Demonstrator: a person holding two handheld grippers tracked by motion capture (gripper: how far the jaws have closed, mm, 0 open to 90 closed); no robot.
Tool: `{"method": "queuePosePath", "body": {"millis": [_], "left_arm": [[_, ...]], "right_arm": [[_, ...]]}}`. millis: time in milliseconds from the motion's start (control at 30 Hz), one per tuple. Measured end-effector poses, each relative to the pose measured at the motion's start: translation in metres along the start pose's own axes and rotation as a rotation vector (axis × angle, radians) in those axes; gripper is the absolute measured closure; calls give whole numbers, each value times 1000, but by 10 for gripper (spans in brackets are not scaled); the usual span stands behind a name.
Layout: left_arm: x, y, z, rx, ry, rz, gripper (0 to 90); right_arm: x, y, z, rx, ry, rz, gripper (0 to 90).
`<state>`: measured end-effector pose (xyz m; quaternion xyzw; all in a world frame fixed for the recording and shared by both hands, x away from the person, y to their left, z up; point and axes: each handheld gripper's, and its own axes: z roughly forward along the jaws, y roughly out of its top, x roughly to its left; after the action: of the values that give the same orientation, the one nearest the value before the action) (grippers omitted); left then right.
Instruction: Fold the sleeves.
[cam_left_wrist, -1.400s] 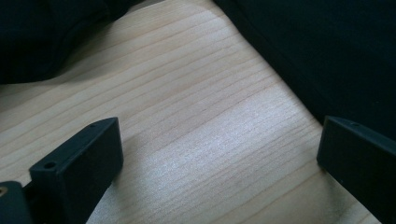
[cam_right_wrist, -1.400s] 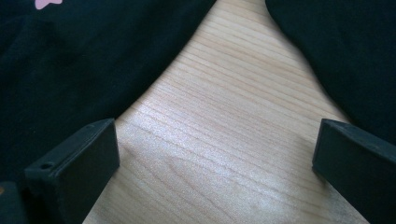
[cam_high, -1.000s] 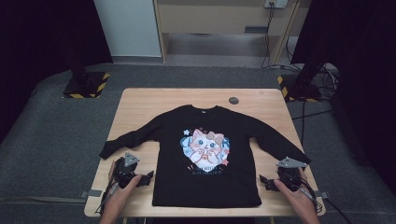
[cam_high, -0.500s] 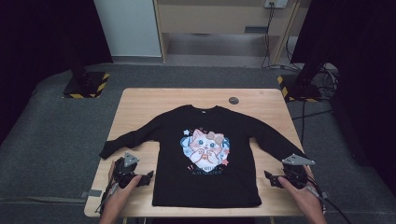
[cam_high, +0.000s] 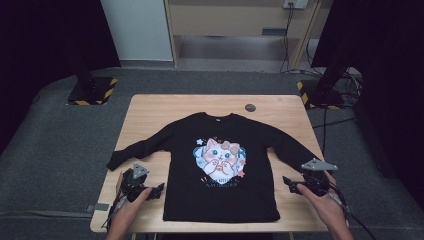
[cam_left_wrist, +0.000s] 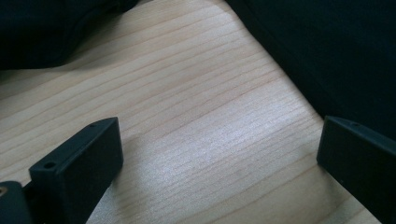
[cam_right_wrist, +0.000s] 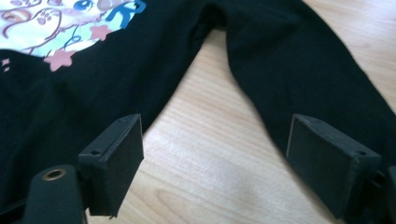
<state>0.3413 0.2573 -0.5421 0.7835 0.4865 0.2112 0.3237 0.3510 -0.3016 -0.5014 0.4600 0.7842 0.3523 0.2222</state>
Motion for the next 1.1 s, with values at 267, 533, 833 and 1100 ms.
{"method": "queuePosePath", "body": {"millis": [267,533,833,1100], "left_arm": [[0,0,0,-1,-1,0,0],[0,0,0,0,1,0,0],[0,0,0,0,-1,0,0],[0,1,1,0,0,0,0]], "right_arm": [[-6,6,4,15,0,5,219],[-12,6,8,31,-12,45,251],[-27,12,11,34,-35,72,303],[-40,20,21,32,-45,93,322]]}}
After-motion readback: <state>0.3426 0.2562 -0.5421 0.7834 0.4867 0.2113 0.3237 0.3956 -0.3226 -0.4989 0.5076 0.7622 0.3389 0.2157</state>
